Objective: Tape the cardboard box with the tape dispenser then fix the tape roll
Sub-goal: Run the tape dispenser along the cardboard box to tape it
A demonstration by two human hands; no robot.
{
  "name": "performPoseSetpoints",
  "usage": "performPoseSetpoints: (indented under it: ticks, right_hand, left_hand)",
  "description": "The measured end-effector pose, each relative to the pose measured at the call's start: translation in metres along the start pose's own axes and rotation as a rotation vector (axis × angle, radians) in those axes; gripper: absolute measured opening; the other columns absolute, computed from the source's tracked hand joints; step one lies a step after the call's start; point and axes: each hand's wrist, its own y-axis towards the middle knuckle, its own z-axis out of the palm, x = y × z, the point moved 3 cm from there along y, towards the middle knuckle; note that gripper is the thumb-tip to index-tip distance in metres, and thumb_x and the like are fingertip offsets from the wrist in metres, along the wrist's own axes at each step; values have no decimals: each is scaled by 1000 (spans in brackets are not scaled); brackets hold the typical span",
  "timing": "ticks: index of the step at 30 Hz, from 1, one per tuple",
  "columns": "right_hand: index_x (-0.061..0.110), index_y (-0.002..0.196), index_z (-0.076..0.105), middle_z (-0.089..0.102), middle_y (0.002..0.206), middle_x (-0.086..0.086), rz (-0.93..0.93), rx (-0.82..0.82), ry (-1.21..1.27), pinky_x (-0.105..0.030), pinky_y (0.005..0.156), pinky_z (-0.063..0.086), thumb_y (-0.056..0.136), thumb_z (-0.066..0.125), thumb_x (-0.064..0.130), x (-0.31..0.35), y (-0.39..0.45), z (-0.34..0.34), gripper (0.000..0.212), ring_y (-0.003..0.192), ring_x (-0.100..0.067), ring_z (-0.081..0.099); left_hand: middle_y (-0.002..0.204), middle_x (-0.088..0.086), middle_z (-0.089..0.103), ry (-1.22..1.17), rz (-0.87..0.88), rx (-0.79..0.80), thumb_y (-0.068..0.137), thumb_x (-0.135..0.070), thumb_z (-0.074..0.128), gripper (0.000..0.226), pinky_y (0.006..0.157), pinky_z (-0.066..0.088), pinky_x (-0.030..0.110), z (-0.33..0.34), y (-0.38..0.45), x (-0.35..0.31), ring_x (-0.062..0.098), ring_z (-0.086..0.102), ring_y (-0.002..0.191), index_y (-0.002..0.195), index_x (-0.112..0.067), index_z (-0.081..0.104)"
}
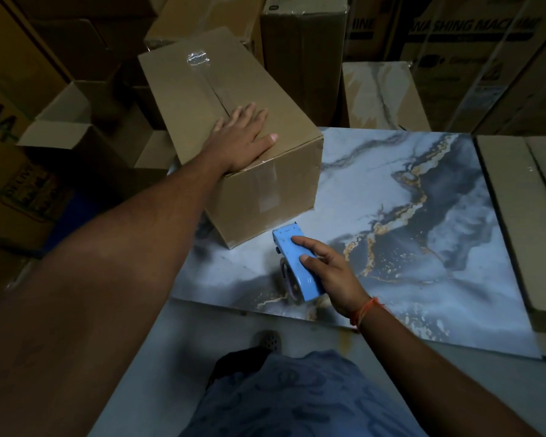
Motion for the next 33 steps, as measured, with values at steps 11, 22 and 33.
performPoseSetpoints:
  ticks: [11,22,33]
  right_hand:
    - [21,131,64,60,140,7,-201,13,-240,-17,96,46,100,56,9,-8,-23,-5,35,126,-6,56]
    - [23,126,68,65,128,-1,-21,-5,-85,-28,84,54,98,57,8,4,-5,9,34,97,-16,66]
    - [22,123,70,64,130,-10,36,-60,-125,-34,83,56,97,56,7,10,13,14,33,93,-22,64]
  left_hand:
    - [173,-2,-3,-6,-3,-1,97,-70,19,76,126,4,54,2,0,1,22,-2,159,162,-33,5]
    - [173,-2,-3,-12,-6,5,99,-69,20,75,125,4,55,-2,-3,-3,21,-2,159,163,-32,5]
    - [173,-1,-3,-4,-7,-1,99,-69,21,76,126,4,54,-3,-4,-3,22,-1,159,163,-31,6]
